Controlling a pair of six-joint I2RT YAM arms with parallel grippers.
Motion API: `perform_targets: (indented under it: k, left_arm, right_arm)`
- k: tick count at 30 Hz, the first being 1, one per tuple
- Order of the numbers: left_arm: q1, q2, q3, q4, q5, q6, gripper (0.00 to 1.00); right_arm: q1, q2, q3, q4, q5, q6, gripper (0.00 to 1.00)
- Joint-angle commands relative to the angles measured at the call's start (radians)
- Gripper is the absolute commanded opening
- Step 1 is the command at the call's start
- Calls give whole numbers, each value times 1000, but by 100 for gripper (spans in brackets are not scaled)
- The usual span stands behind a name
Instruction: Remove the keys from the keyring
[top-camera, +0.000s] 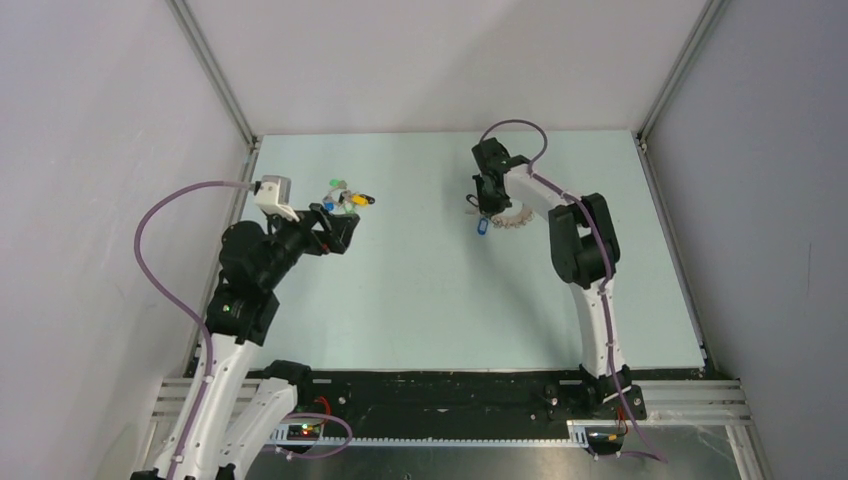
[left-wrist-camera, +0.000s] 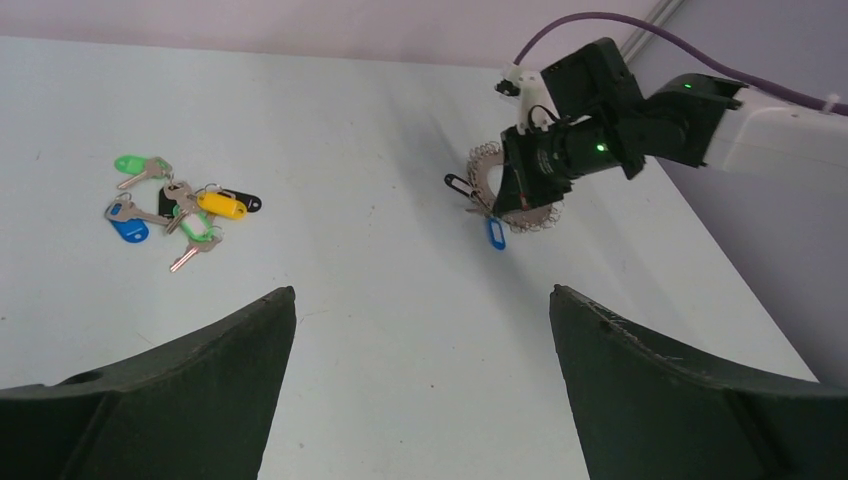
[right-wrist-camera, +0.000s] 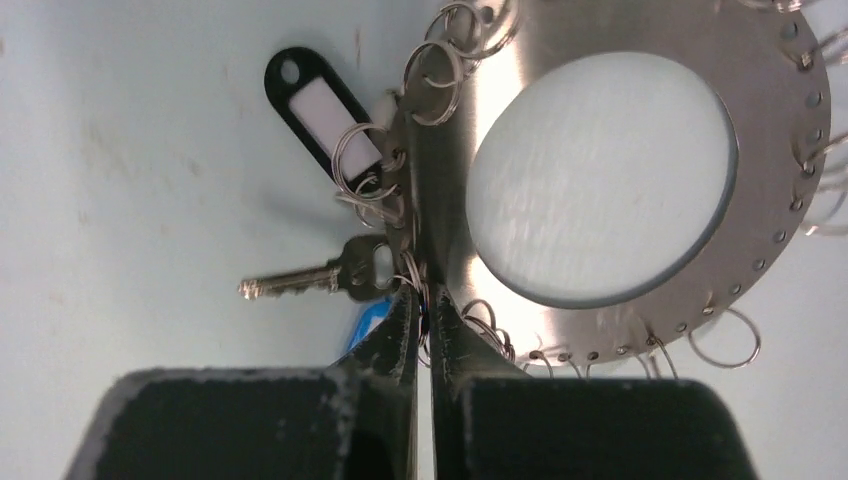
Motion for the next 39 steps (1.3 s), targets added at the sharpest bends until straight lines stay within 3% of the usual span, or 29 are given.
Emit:
perform_targets:
  k: [1, 10, 19, 25, 31, 35, 39]
  left_arm:
    - [-3, 23, 29, 26, -12, -15, 100]
    - [-12, 99, 41, 24, 83, -2, 100]
    - [-78, 154, 70, 27, 102, 47, 100]
    - [-217, 194, 152, 27, 41, 99, 100]
    - [-327, 229, 266, 30, -5, 264, 97]
    - [-382, 249, 265, 118, 13, 333, 93]
    - [-420, 217, 148, 353, 93, 441, 87]
  right_arm:
    - [36, -163, -175, 53, -89, -17, 0]
    - [48, -511, -401, 182, -203, -8, 0]
    - [79, -749, -461, 247, -348, -41, 0]
    - [85, -910, -462, 288, -495, -81, 0]
    - [84, -1012, -459, 350, -604, -68, 0]
    - [86, -1044, -420, 375, -656, -58, 0]
    - [87, -1059, -394, 416, -723, -67, 0]
